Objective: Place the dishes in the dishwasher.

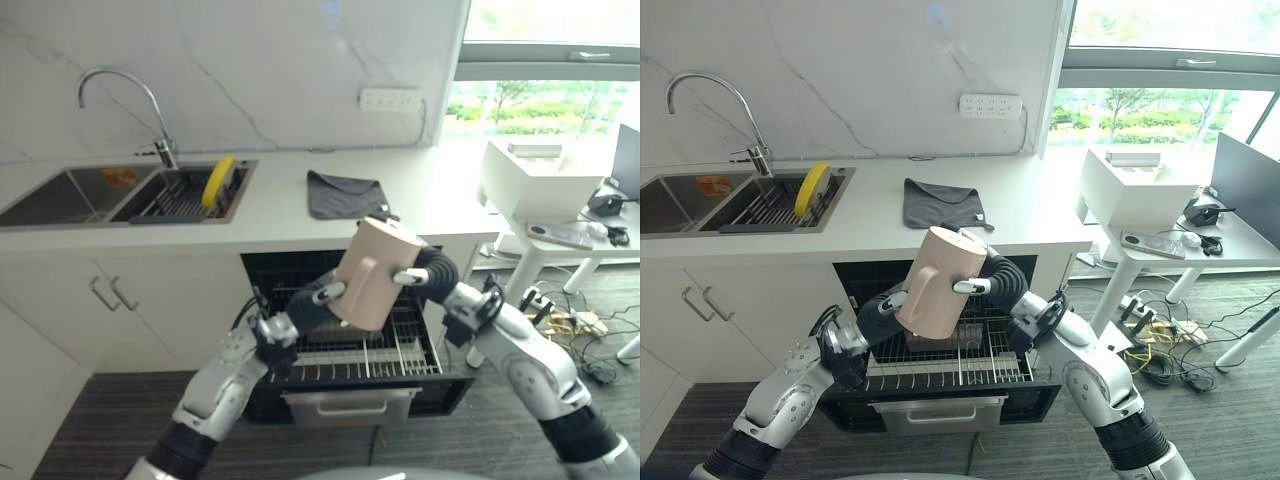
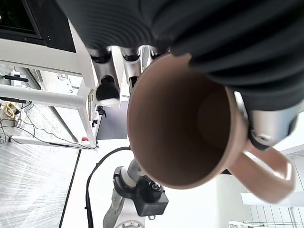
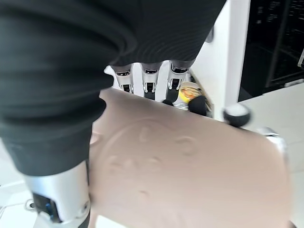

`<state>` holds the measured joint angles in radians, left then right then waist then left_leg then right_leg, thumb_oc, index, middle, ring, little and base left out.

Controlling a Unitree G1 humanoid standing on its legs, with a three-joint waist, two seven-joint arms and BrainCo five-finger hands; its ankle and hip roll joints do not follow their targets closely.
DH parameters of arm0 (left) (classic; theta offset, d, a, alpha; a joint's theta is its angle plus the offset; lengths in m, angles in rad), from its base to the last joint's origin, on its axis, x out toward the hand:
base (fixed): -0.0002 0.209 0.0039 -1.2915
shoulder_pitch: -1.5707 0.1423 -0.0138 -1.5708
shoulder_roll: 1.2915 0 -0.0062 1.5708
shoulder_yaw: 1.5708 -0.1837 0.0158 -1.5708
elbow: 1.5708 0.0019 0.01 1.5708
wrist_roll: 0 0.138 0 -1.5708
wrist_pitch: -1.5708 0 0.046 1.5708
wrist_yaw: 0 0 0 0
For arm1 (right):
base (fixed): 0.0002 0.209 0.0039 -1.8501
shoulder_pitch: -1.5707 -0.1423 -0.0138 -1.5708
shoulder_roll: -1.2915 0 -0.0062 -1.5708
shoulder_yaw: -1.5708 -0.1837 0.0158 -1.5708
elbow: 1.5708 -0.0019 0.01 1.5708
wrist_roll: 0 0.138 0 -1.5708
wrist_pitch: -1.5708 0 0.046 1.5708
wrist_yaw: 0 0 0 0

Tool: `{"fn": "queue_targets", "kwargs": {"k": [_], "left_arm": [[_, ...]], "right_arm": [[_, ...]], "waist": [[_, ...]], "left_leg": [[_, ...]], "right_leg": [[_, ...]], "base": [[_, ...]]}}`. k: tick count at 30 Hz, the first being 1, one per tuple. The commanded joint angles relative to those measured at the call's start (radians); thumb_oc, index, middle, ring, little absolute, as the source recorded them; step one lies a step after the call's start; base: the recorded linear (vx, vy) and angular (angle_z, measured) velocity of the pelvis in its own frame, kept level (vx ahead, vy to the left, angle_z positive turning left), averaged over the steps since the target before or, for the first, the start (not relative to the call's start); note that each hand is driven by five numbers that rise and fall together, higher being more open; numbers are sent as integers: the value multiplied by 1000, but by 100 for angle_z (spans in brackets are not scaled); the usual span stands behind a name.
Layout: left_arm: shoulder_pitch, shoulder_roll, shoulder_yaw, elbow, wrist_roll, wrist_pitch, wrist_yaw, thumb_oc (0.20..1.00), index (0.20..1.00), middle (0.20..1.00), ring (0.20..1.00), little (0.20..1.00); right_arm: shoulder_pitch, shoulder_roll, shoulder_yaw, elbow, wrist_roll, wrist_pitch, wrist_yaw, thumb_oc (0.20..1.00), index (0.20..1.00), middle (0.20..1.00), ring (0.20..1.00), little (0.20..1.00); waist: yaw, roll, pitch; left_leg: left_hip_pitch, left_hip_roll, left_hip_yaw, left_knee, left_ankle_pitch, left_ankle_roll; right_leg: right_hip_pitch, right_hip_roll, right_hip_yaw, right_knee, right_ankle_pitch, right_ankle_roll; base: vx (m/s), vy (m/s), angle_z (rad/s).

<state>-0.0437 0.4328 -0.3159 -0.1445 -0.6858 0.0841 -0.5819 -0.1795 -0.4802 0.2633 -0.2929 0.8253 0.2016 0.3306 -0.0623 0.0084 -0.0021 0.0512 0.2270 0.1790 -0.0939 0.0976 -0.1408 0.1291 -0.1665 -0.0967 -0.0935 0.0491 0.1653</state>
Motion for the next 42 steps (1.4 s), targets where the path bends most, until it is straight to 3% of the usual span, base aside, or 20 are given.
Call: {"fn": "queue_targets", "kwargs": {"k": [1,15,22,42], "left_arm": [[-76,13,-21,12,15,-43,-12,200,200,200,200,200],[-85,9,-26,12,18,-59,-2,200,200,200,200,200],[-91,14,-13,3,25,-70,-3,200,200,200,200,200],[-101,21,-15,9,36,-79,-2,200,200,200,200,200]], "right_arm": [[-142,27,-60,-94,65,-68,17,1000,1000,1000,1000,1000],[-147,63,-5,-92,79,-24,52,1000,1000,1000,1000,1000],[-140,77,3,-87,132,38,58,1000,1000,1000,1000,1000],[-133,72,12,-85,167,97,85,1000,1000,1000,1000,1000]], "waist": [[22,-15,45],[31,-13,46],[34,-13,47],[28,-19,48]], "left_leg": [[85,48,37,7,-47,-22],[87,48,30,7,-42,-21],[85,46,28,7,-42,-21],[90,52,35,7,-41,-23]], "right_leg": [[1,-53,-72,6,11,34],[8,-48,-73,6,7,28],[9,-51,-78,6,8,29],[9,-52,-73,6,10,32]], "base": [[0,0,0],[0,0,0],[0,0,0],[0,0,0]]}}
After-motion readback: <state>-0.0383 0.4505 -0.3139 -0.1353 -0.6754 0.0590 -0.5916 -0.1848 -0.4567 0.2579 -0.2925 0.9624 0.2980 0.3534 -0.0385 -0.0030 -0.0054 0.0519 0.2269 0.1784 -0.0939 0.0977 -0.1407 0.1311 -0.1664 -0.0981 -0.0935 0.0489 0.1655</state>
